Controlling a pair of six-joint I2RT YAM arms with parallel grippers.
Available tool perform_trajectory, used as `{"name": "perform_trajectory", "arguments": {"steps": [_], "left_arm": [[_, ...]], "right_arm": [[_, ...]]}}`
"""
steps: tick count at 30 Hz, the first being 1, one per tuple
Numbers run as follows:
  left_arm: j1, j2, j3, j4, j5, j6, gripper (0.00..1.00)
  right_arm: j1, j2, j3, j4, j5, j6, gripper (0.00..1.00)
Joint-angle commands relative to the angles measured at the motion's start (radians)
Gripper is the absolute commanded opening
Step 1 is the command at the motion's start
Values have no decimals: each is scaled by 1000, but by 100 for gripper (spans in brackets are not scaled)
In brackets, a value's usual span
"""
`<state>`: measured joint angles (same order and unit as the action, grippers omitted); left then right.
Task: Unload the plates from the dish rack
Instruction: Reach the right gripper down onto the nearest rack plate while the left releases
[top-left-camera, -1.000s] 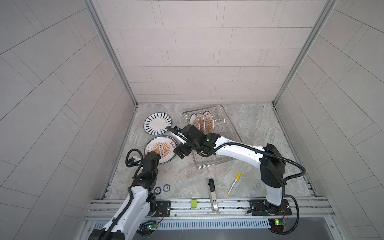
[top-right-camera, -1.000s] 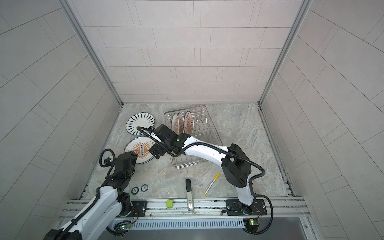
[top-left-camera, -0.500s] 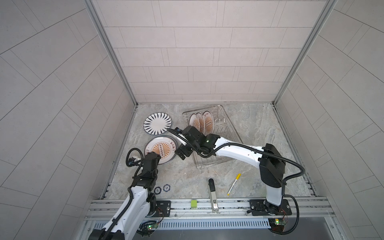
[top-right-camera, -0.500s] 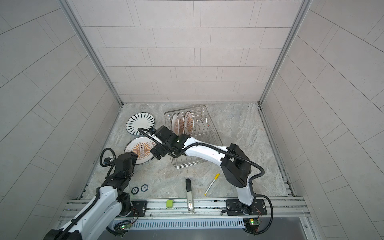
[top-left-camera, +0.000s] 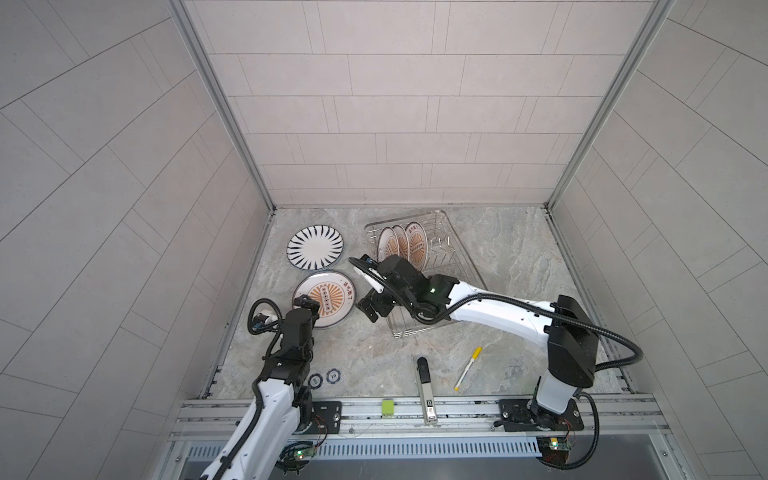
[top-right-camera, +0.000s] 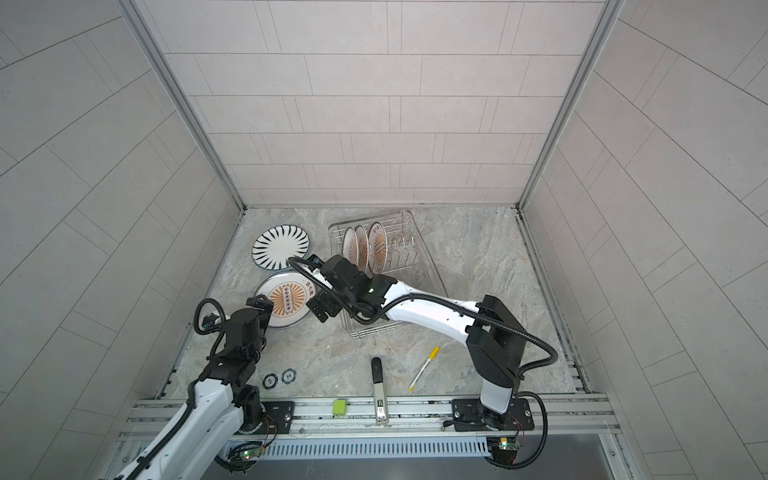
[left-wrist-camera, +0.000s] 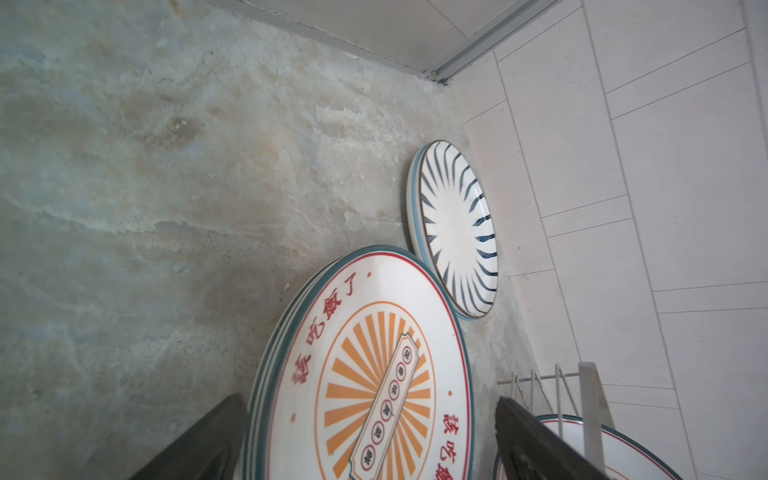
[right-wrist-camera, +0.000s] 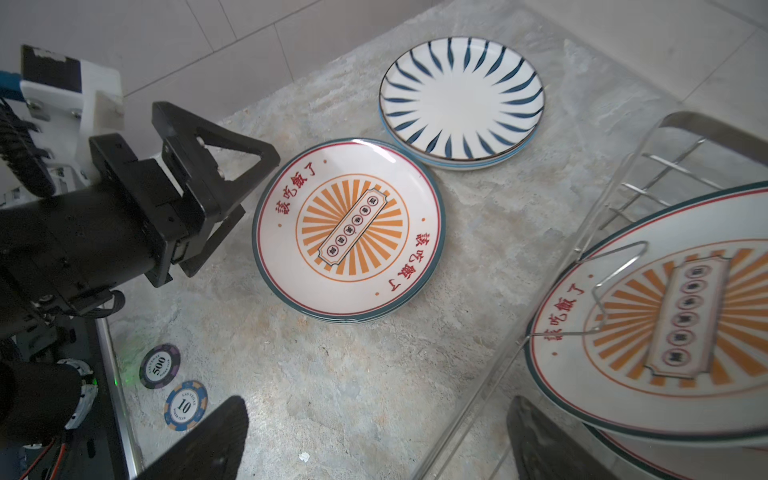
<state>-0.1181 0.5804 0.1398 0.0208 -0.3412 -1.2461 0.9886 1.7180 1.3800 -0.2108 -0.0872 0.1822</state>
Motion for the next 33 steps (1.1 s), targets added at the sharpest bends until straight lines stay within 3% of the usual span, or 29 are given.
{"name": "perform_trajectory", "arguments": {"steps": [1,6,10,19,23,29,33], "left_arm": [[3,-68,19,-56,-31,16,100],[1,-112,35,-28,25,66,100],[-22,-31,16,292,262,225,100],[-165,308,63,818,608,414,100],[-271,368,130,766,558,499,100],[-280,365,103,824,556,495,100],[-293,381,116,826,639,510,100]], "right_arm": [[5,-104,-67,105,136,54,99],[2,-219,-174,160,284,80,100],[-1,-288,-230,173,355,75,99],[-57,-324,-255,169,386,99,96],[-86,-258,-190,125,383,119,86],[-131,-126,-31,17,390,166,65],[-151,-25,66,-38,423,182,53]]}}
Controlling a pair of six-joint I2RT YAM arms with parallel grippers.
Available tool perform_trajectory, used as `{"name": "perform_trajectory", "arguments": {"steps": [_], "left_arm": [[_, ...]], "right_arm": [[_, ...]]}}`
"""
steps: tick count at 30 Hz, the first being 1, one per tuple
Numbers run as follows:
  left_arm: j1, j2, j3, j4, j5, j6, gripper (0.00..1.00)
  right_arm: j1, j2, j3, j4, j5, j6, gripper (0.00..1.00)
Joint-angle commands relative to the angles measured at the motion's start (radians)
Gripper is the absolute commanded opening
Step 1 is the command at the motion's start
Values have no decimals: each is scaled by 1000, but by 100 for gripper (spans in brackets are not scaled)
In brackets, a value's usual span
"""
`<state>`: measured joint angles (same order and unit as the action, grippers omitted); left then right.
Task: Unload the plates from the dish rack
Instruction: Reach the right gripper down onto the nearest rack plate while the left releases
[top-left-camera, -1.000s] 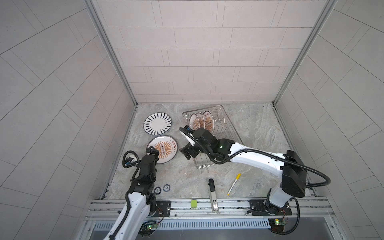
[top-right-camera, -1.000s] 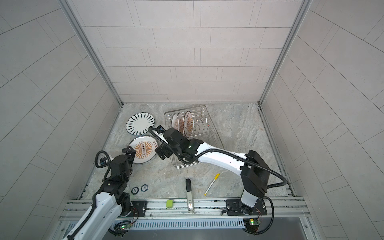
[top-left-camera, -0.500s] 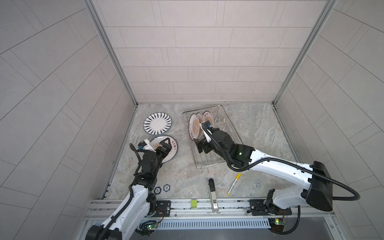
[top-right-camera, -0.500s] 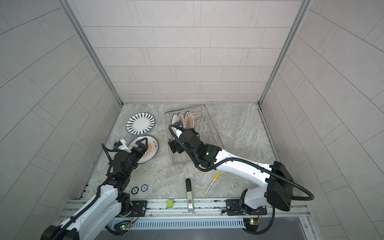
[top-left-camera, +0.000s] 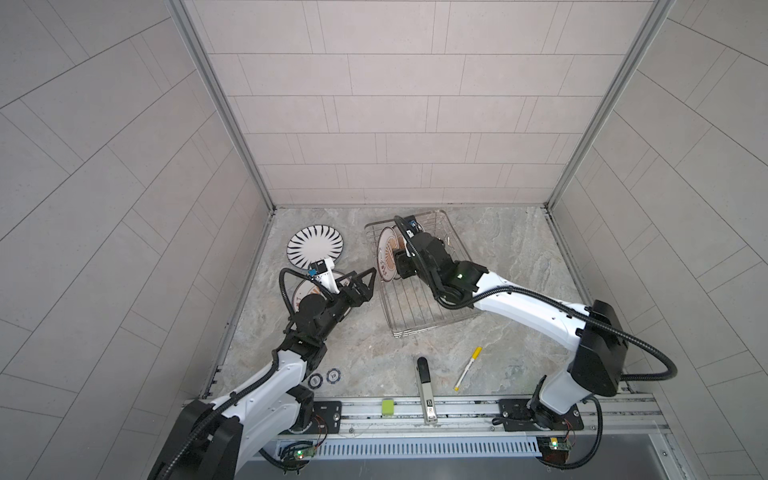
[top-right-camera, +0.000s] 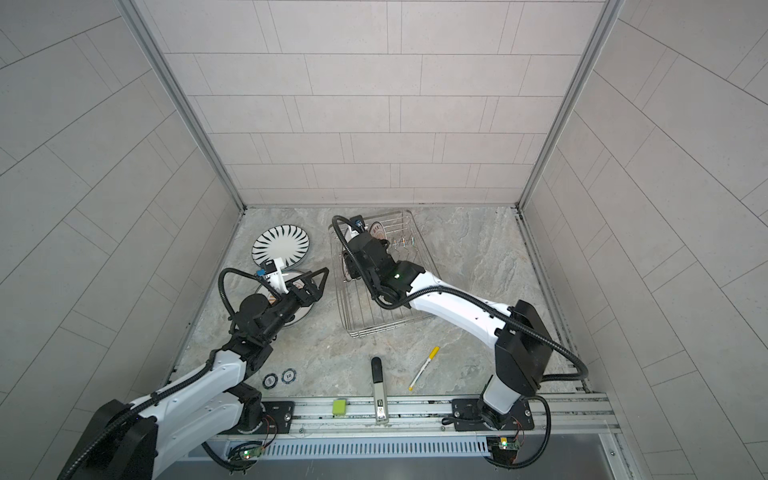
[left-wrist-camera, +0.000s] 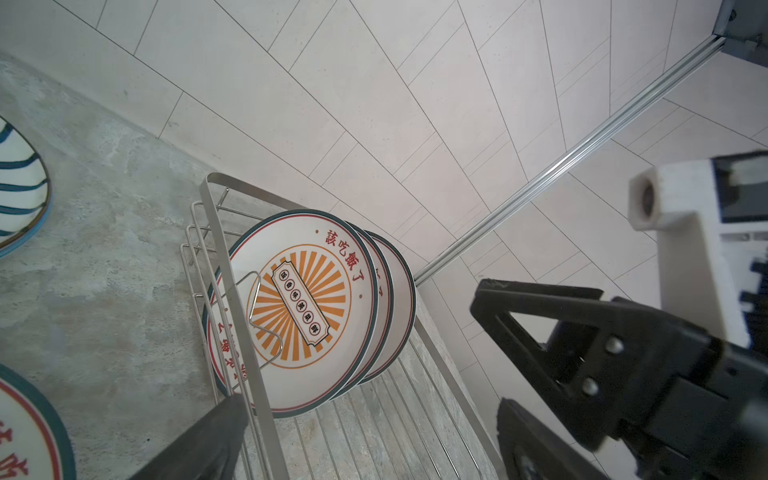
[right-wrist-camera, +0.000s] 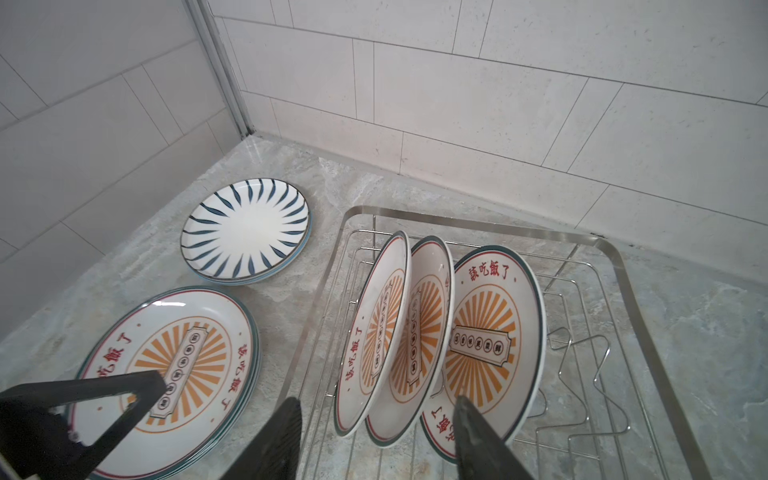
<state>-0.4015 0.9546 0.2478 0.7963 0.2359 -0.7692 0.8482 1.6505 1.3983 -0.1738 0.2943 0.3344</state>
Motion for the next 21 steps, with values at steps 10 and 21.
{"name": "perform_trajectory", "arguments": {"steps": [10,21], "left_arm": [[-12,74,-33,161,85,5,100],[-13,185,-49,283,50,-58,100]], "right_arm": [[-15,254,253,-173,130,37,44],[9,394,385,-242,282,63,29]]}}
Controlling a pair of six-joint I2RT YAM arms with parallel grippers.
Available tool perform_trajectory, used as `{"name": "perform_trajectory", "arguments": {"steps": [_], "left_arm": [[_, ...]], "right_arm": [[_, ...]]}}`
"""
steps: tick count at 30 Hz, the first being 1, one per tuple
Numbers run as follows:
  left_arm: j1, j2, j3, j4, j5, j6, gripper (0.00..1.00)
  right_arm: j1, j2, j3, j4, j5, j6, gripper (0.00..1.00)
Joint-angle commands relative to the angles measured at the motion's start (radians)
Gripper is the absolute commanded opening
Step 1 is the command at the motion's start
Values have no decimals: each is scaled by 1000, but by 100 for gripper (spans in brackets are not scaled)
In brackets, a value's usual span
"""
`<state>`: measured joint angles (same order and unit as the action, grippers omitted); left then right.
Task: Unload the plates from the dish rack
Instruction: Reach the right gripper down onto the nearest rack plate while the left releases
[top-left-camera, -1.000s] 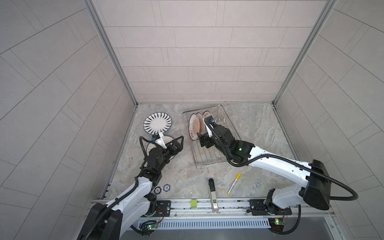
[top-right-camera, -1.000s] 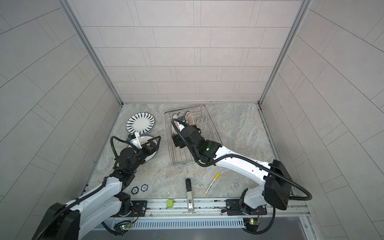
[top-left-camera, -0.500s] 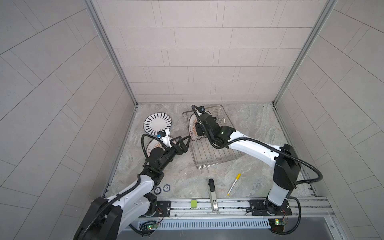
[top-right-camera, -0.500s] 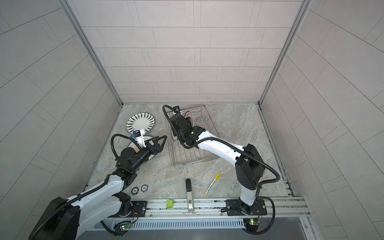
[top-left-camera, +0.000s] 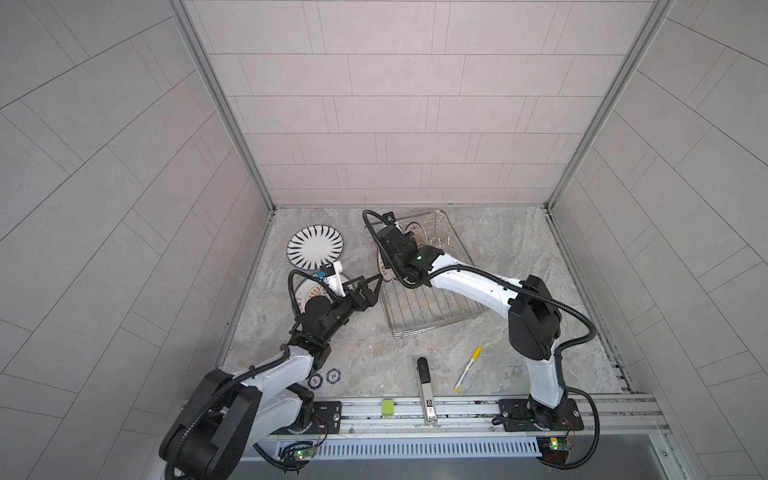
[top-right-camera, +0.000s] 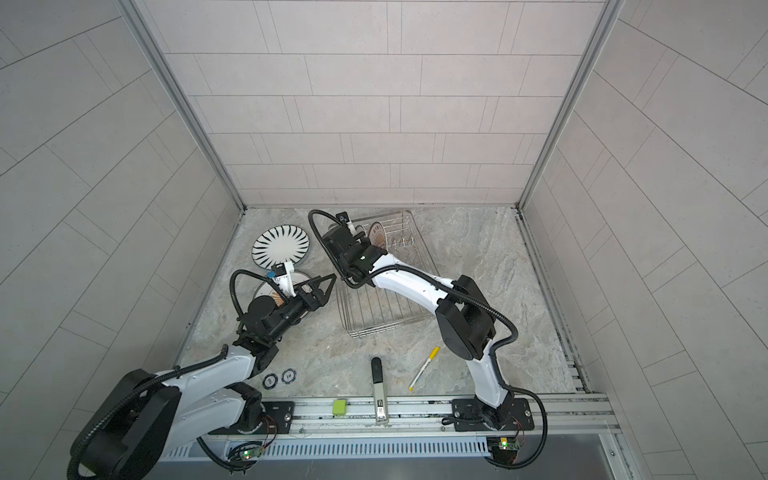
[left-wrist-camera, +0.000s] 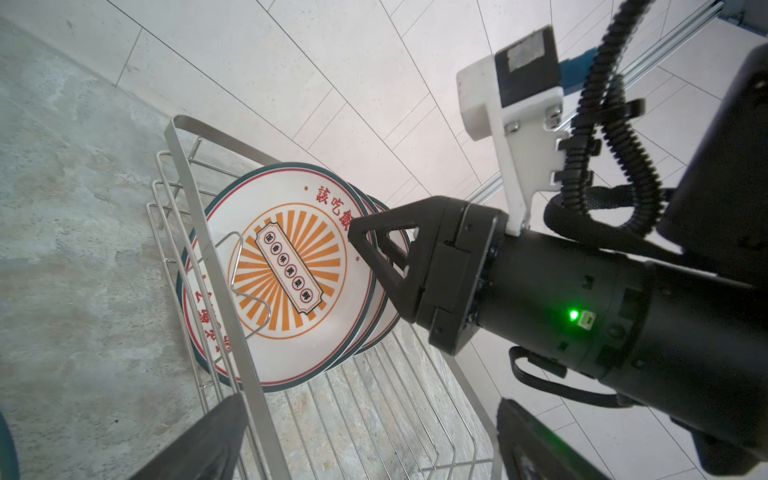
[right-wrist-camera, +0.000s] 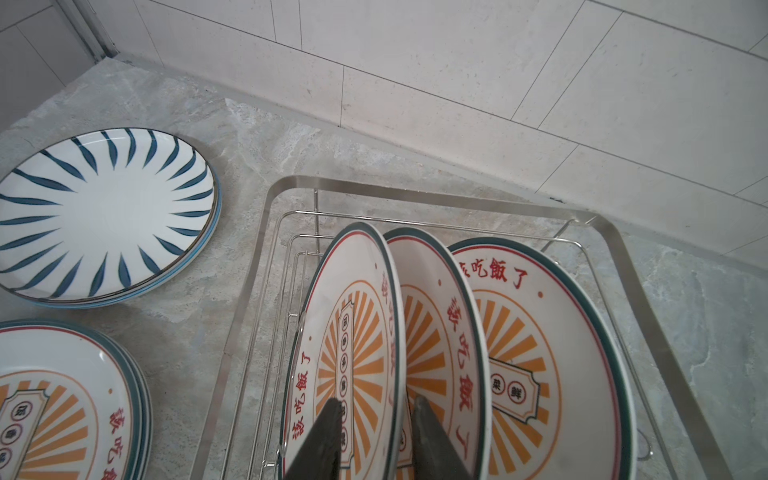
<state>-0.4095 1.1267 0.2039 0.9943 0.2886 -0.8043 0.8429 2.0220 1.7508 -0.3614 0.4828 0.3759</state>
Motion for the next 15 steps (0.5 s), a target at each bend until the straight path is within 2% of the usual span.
{"name": "perform_trajectory", "arguments": {"steps": [1,6,8,15], "left_arm": [[-5,22,-5,89,-3,-30,100],[-6,83,-9,155,-2,-47,100],[-6,107,1,164,-3,-53,100],[-7,155,-12,249,-29,-65,100]], "right_arm": [[15,32,40,-60,96,28,29],[18,74,84,-107,154,49,27],[18,80,89,-108,163,50,22],[21,103,109,-126,186,54,20]]}}
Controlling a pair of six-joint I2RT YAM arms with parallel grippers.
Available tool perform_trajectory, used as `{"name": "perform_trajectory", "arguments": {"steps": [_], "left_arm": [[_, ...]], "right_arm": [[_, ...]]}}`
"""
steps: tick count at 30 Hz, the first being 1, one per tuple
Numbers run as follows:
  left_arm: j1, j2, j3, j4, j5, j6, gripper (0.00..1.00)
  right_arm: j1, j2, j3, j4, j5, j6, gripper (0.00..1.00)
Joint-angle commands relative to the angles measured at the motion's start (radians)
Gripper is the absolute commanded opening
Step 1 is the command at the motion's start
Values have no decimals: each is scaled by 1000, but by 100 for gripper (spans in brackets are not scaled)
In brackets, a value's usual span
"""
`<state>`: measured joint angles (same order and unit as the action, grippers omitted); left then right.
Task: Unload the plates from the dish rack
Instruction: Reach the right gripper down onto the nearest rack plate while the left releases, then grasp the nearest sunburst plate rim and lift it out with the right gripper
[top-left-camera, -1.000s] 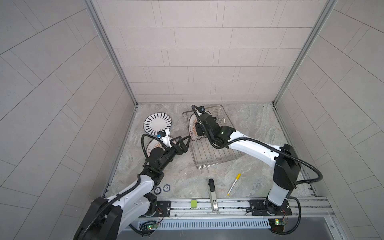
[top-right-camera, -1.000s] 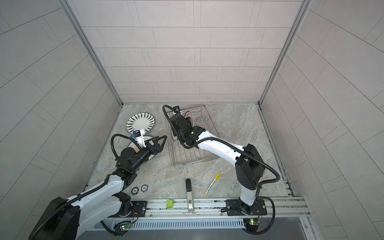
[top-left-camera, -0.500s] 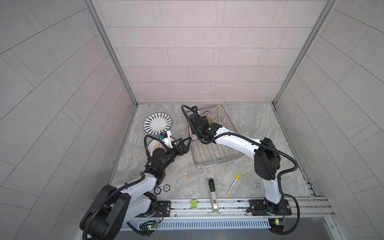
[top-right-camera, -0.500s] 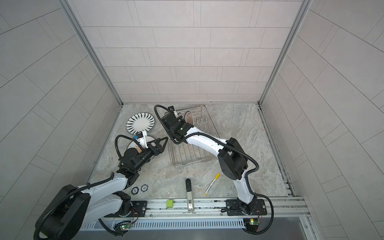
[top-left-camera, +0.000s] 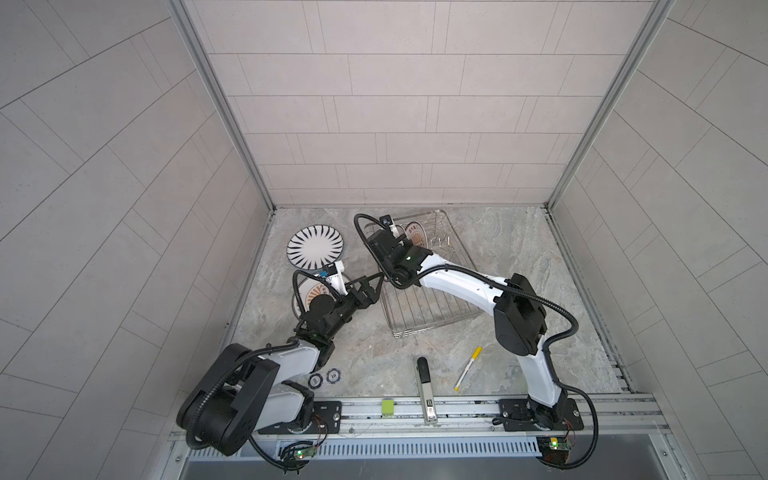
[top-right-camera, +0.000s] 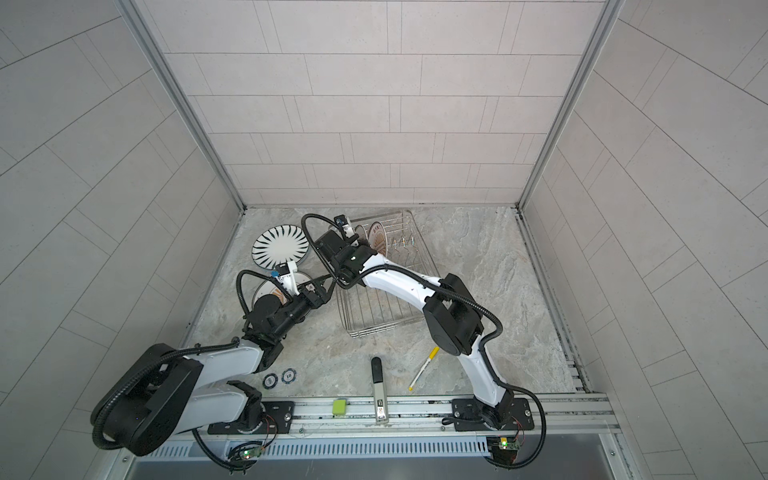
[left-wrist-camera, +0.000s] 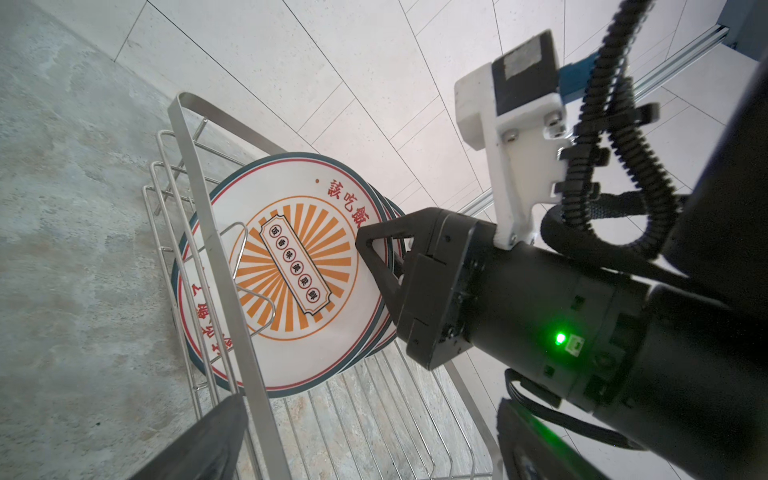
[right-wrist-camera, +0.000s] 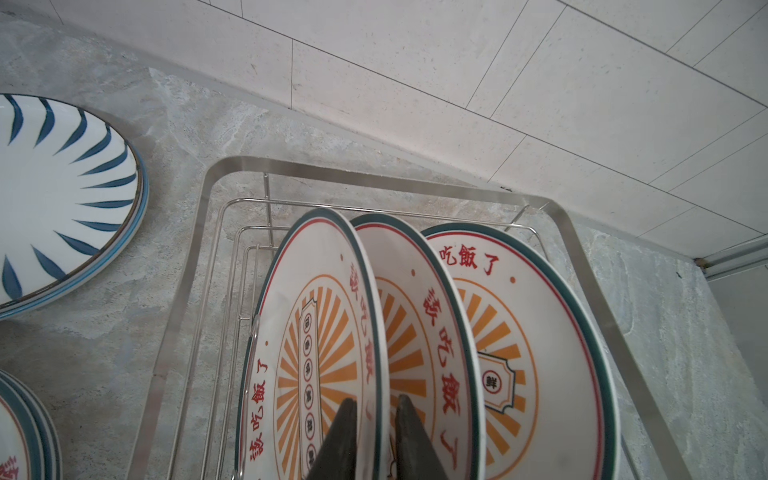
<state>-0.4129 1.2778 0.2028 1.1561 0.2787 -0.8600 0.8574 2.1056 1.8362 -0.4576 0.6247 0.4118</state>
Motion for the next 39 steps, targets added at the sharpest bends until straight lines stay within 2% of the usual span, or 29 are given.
{"name": "perform_trajectory", "arguments": {"steps": [1,7,10,20,26,39], "left_arm": [[-3,4,-12,89,-23,-10,100],[-3,-42,-13,47,-44,-1,100],[-3,-100,-14,-25,-64,22,100],[-3,-304,-8,-293,-121,96,100],[-3,-350,-20,-307,-108,101,100],[-3,-431,-28,-375,-123,119,100]], "right_arm": [[6,21,26,-30,46,17,17],[12,31,48,-37,47,18,14],[18,42,67,-53,71,16,9],[40,40,121,-86,161,-3,6],[54,-4,107,-79,195,-17,4],[98,-178,-45,13,286,-58,1]]}}
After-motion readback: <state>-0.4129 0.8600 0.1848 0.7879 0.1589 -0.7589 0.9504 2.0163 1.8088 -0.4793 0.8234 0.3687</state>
